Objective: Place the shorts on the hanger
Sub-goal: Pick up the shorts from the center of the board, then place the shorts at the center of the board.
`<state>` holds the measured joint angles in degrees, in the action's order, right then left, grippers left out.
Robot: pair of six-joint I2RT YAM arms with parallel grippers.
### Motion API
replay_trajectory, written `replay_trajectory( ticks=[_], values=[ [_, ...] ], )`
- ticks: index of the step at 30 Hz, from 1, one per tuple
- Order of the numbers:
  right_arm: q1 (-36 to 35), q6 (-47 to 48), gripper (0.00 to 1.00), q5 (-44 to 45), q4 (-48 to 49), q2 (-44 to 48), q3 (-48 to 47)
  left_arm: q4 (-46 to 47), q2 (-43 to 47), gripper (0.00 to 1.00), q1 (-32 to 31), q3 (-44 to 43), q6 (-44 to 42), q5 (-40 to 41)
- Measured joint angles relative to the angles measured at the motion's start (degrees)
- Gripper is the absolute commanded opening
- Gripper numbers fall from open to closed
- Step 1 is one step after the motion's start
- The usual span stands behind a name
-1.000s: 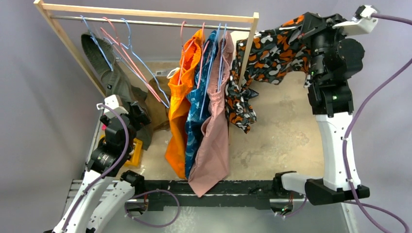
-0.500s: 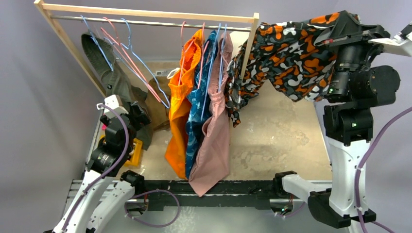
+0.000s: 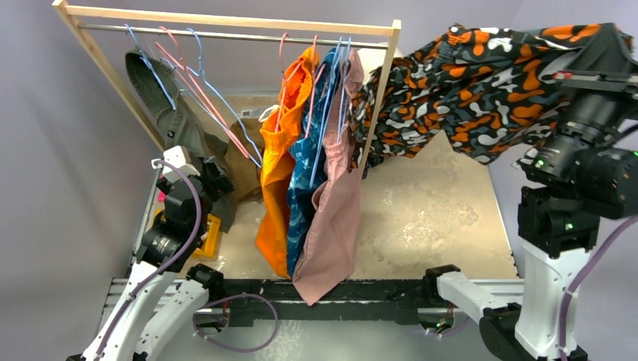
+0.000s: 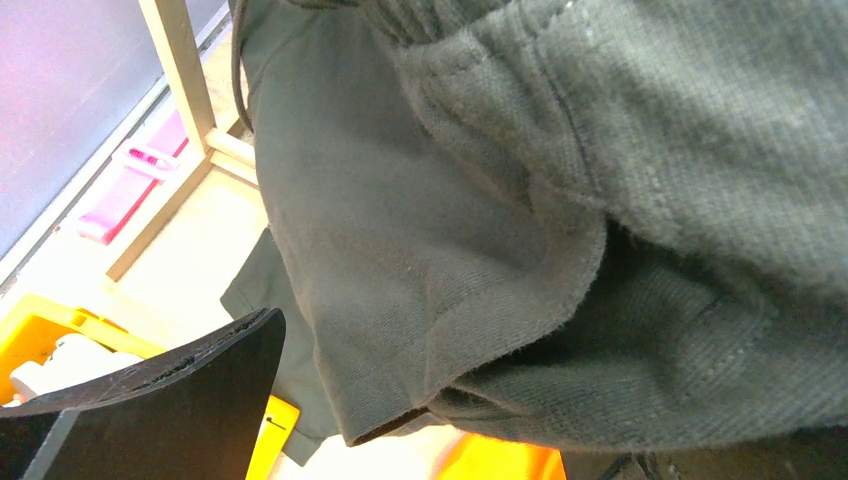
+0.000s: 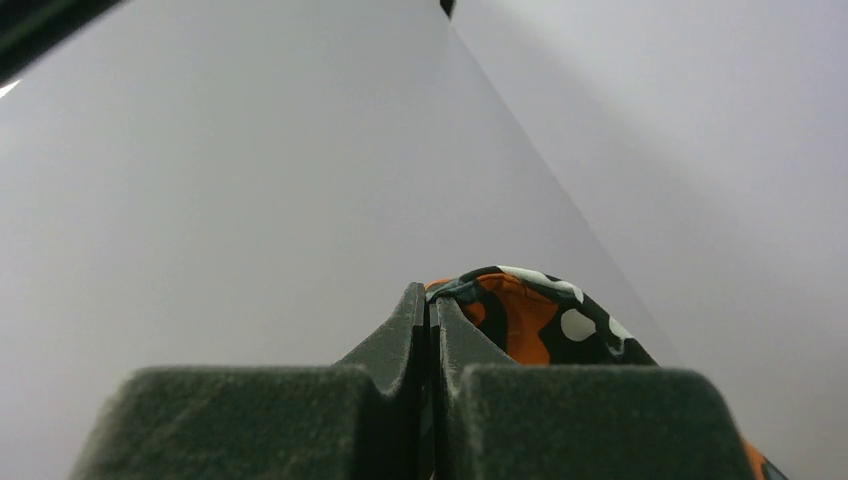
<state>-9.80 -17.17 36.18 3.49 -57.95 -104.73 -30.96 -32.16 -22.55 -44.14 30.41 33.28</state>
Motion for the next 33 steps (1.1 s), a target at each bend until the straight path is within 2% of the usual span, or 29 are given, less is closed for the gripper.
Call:
replay_trajectory(
  ticks=[7, 16, 26, 29, 33],
  values=[
    [-0.9, 3.4, 0.0, 2.1, 4.3, 2.1, -3.4, 0.0, -0.6, 0.94, 0.0, 0.0, 0.0, 0.2],
    [-1.0, 3.5, 0.0, 4.3, 5.2, 5.5, 0.6, 0.0, -0.6, 0.94, -0.1, 0.0, 0.0, 0.4],
    [-1.2, 6.1, 0.0, 4.8, 7.9, 2.2, -7.6, 0.0, -0.8, 0.94, -0.1, 0.0, 0.0, 0.6],
    [-1.2, 5.7, 0.0, 4.8, 8.2, 3.7, -5.6, 0.0, -0.8, 0.94, -0.1, 0.0, 0.0, 0.6],
    [-1.2, 3.5, 0.0, 4.7, 7.0, 8.5, 5.0, 0.0, -0.8, 0.94, -0.1, 0.0, 0.0, 0.6]
  ],
)
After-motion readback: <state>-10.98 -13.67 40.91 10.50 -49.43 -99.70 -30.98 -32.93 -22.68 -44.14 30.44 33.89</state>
